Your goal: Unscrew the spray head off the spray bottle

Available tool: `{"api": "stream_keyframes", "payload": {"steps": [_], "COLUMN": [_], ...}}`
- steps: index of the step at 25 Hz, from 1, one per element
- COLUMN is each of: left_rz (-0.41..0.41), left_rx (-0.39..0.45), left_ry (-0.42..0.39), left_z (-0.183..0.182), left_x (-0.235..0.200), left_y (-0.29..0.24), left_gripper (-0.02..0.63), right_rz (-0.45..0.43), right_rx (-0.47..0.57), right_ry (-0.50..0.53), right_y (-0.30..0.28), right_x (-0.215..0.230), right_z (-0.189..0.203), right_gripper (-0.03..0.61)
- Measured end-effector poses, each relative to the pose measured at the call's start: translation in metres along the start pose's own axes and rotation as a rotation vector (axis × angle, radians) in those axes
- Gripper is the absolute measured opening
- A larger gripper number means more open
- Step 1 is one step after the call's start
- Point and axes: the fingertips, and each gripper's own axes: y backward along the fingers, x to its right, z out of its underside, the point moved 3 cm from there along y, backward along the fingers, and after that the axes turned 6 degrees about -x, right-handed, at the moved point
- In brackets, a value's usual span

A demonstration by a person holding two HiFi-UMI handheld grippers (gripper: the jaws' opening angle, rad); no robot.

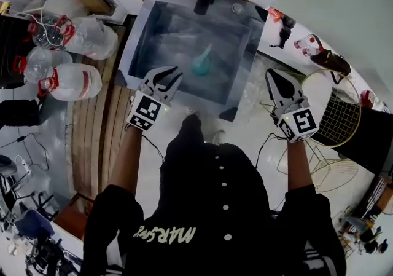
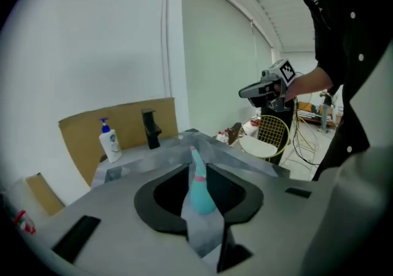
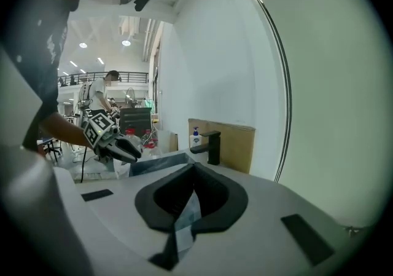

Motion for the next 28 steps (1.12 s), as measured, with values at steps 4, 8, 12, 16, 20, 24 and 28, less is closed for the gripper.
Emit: {"api": "stream_keyframes", "payload": {"steps": [4,8,12,16,20,24,28], "left_rz": [0.19,0.363,0.508,0.618,0.672,0.72,0.748], "left_rx": [-0.125,-0.206,-0.234,-0.239,-0.17,-0.159,-0.124], "left_ry": [-0.116,-0.215,-0.267,-0.303,-0.349,-0.359,-0.362], "left_z": [0.03,0.058,0.083,0.101,0.109,0.123,0.127], "left_x": [-0.014,-0.019,-0.023,-0.021,-0.012,-0.001,0.0], "left_y": [-0.056,-0.109,-0.149,-0.176,-0.192,-0.208,-0.217], "left_gripper": [0.215,0.239,0.259,0.364,0.38,0.388,0.386], "right_rz": [-0.022,-0.056,-0.081,-0.096,-0.121,-0.179,-0.279], "right_rx": [-0.067,-0.123,-0.151,-0.162,-0.188,-0.223,-0.3], "right_ry": [0.028,0.055,0.06,0.031,0.026,0.06,0.164], "right_y": [-0.033,-0.058,-0.084,-0.102,-0.12,-0.142,-0.163], "right_x": [0.003,0.006,0.0,0.0,0.002,-0.001,-0.011], "right_z": [0.01,0.021,0.028,0.034,0.042,0.049,0.064], "right_gripper": [0.012,0.012,0.012,0.012,0.012,0.012,0.012]}}
